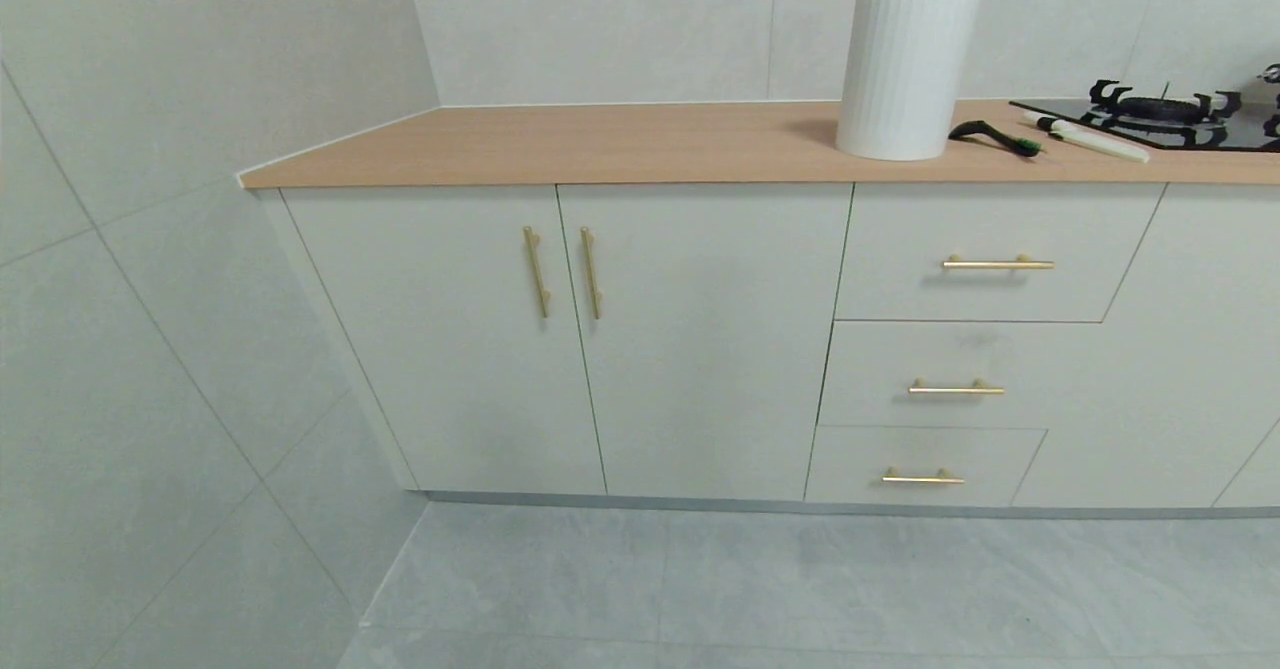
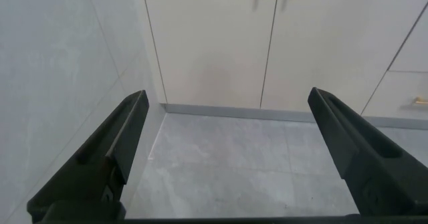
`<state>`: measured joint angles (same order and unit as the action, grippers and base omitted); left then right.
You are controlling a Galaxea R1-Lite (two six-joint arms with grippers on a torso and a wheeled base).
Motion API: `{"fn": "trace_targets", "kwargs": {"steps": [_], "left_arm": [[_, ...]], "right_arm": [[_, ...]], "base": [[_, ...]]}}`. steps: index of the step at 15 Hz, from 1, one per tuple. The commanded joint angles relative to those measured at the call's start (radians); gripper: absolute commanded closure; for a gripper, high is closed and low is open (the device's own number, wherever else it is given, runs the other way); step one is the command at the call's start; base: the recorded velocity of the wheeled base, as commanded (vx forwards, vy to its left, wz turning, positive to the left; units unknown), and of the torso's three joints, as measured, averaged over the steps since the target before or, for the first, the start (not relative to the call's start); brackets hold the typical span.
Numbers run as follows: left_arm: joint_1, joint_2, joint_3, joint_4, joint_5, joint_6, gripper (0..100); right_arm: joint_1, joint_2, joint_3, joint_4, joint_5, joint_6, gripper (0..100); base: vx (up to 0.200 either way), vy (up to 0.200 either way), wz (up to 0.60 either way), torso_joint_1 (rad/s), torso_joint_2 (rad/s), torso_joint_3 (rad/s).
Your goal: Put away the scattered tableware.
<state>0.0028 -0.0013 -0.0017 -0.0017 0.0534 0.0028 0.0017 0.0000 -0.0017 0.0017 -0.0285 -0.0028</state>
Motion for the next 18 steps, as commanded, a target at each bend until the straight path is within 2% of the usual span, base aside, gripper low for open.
{"fn": "trace_targets", "kwargs": {"steps": [1, 12, 18], "left_arm": [[0.000, 0.001, 0.000, 0.000, 0.000, -0.001, 0], [0.000, 0.001, 0.000, 0.000, -0.001, -0.001, 0], [0.000, 0.001, 0.000, 0.000, 0.000, -0.003, 0]], "right_arm": [[0.000, 0.002, 0.000, 0.000, -0.001, 0.000, 0], [0.001, 0.002, 0.000, 0.000, -0.001, 0.000, 0], [0.000, 0.002, 0.000, 0.000, -0.001, 0.001, 0]], "base": [[0.200, 0.000, 0.00, -0.012, 0.00, 0.007], [0.200, 0.000, 0.00, 0.001, 0.00, 0.001], [0.000, 0.000, 0.00, 0.000, 0.00, 0.000]]}}
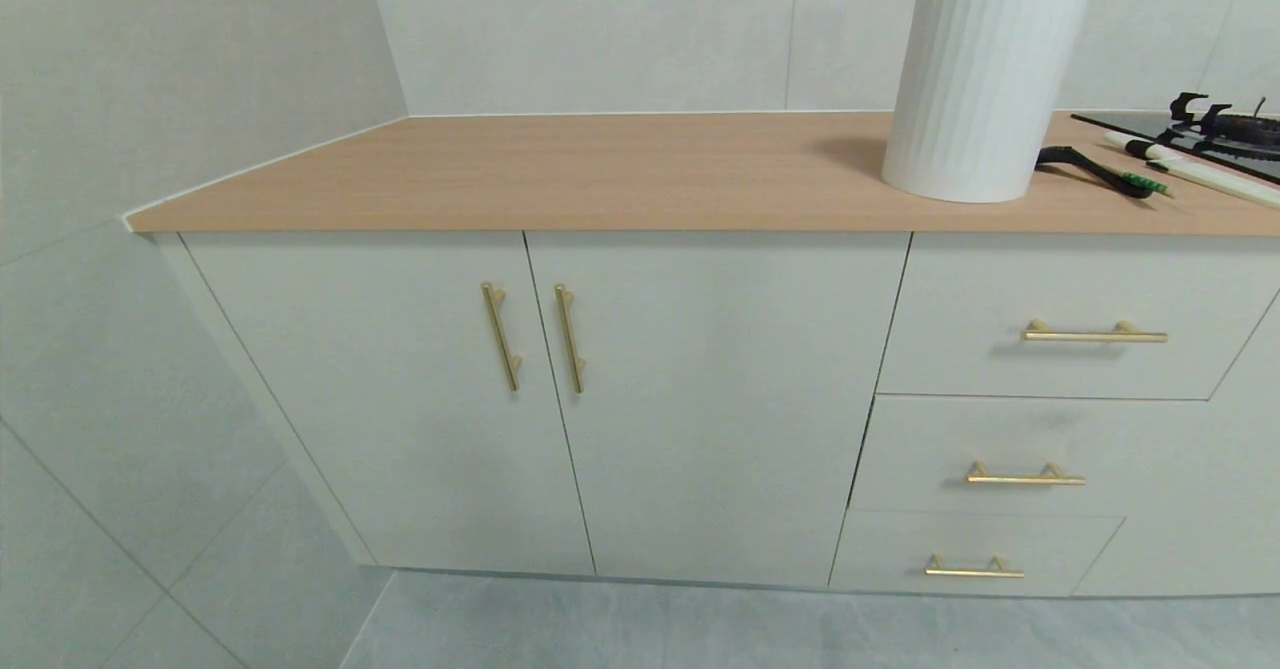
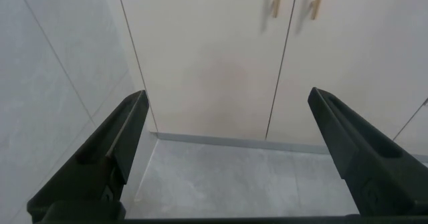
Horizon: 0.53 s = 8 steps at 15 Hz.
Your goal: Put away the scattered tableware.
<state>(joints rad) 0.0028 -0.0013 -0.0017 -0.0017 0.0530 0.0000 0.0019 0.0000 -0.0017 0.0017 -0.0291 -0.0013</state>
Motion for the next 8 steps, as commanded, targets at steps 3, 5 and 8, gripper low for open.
{"fn": "trace_targets", "kwargs": {"steps": [3, 5, 8], "left_arm": [[0.000, 0.001, 0.000, 0.000, 0.001, 0.000, 0], [0.000, 0.001, 0.000, -0.001, 0.001, 0.000, 0], [0.000, 0.001, 0.000, -0.001, 0.001, 0.000, 0]], "right_arm": [[0.000, 0.002, 0.000, 0.000, 0.000, 0.000, 0], [0.000, 0.002, 0.000, 0.000, 0.002, 0.000, 0], [0.001, 0.002, 0.000, 0.000, 0.002, 0.000, 0]], "base": [[0.000, 0.000, 0.00, 0.000, 0.00, 0.000], [0.000, 0.000, -0.30, 0.001, 0.00, 0.001], [0.000, 0.000, 0.00, 0.000, 0.00, 0.000]]}}
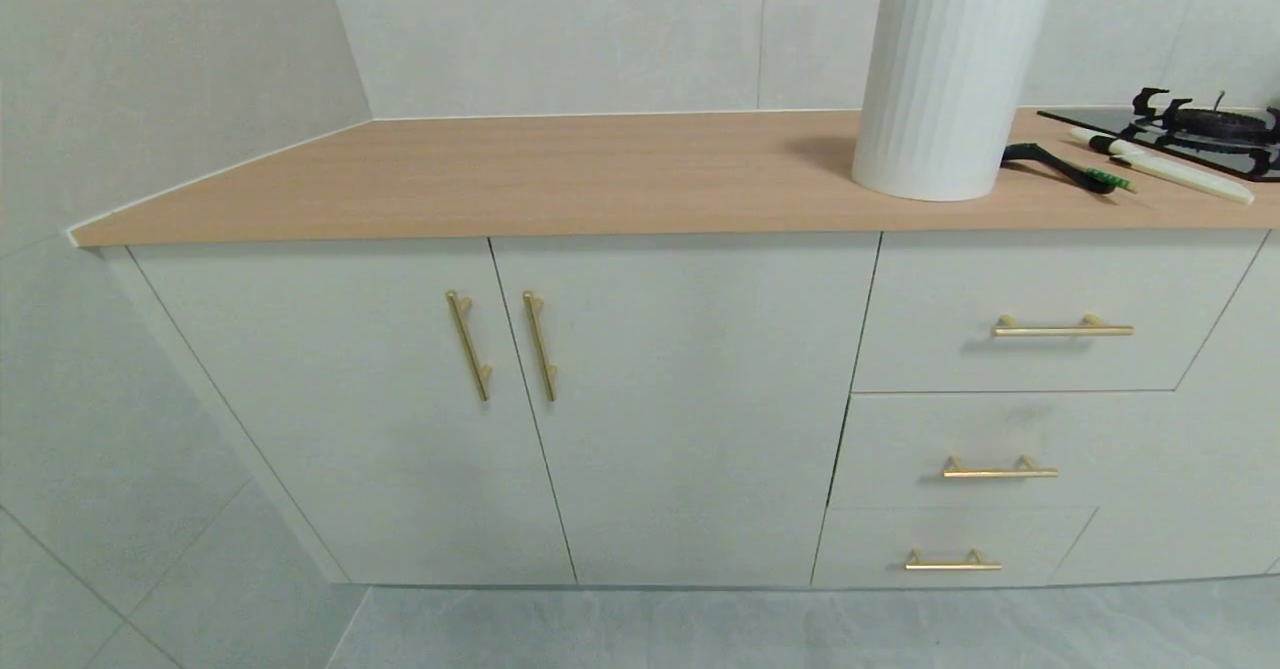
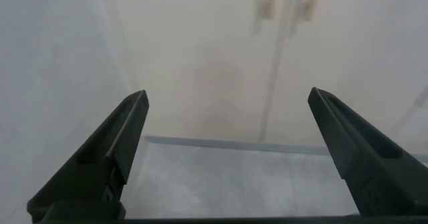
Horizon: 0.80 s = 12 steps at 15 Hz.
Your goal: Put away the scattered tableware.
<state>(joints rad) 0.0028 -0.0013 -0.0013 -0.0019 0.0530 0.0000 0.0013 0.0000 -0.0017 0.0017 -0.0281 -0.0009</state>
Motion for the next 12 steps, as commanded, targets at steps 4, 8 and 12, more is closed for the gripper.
{"fn": "trace_targets", "kwargs": {"steps": [4, 8, 12], "left_arm": [[0.000, 0.001, 0.000, 0.000, 0.001, -0.002, 0], [0.000, 0.001, 0.000, 0.000, 0.001, 0.000, 0], [0.000, 0.001, 0.000, 0.000, 0.001, 0.000, 0]], "right_arm": [[0.000, 0.002, 0.000, 0.000, 0.000, -0.001, 0], [0.000, 0.002, 0.000, 0.000, 0.000, -0.001, 0], [0.000, 0.002, 0.000, 0.000, -0.001, -0.001, 0]], "base": [[0.000, 0.000, 0.00, 0.000, 0.00, 0.000], [0.000, 0.000, 0.00, 0.000, 0.00, 0.000], [0.000, -0.200, 0.00, 0.002, 0.00, 0.006]]}}
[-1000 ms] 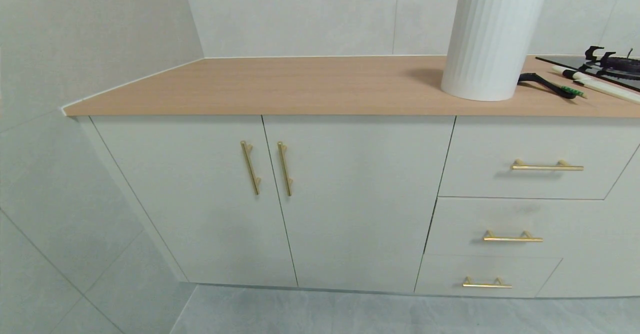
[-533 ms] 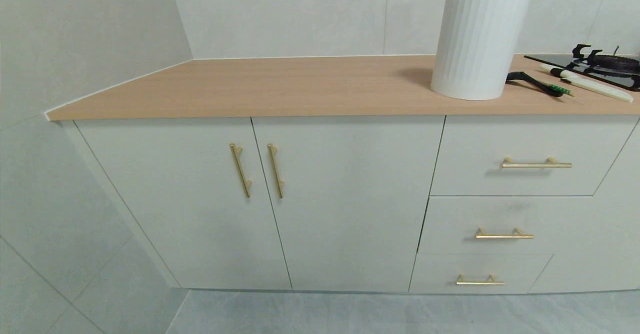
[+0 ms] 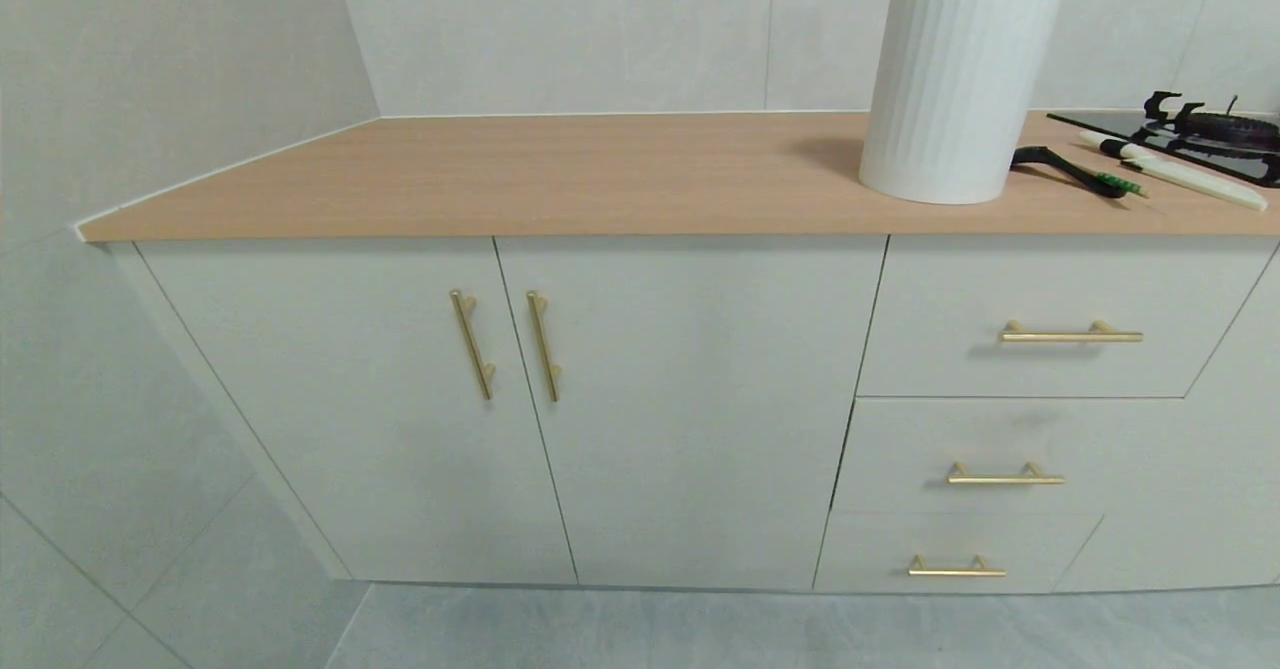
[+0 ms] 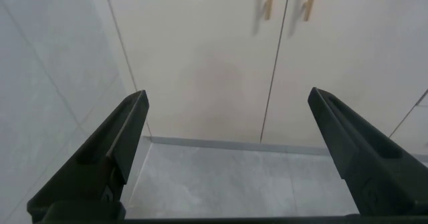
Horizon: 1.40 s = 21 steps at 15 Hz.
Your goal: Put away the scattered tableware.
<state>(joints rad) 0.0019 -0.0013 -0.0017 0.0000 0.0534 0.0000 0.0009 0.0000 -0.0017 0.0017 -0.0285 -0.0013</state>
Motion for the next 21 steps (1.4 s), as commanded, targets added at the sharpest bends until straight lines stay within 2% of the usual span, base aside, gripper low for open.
{"fn": "trace_targets", "kwargs": {"steps": [1, 7, 21], "left_arm": [[0.001, 0.001, 0.000, -0.002, 0.000, 0.000, 0], [0.001, 0.001, 0.000, -0.003, 0.000, -0.002, 0], [0.001, 0.001, 0.000, -0.002, 0.000, -0.009, 0]], "right_arm": [[0.002, 0.002, 0.000, 0.000, -0.001, 0.000, 0], [0.001, 0.002, 0.000, 0.000, -0.001, 0.000, 0], [0.001, 0.002, -0.001, -0.002, 0.001, -0.005, 0]], "base": [[0.000, -0.200, 0.00, 0.007, 0.00, 0.002], [0.000, -0.200, 0.00, 0.001, 0.00, 0.003], [0.000, 0.000, 0.00, 0.000, 0.00, 0.000]]}}
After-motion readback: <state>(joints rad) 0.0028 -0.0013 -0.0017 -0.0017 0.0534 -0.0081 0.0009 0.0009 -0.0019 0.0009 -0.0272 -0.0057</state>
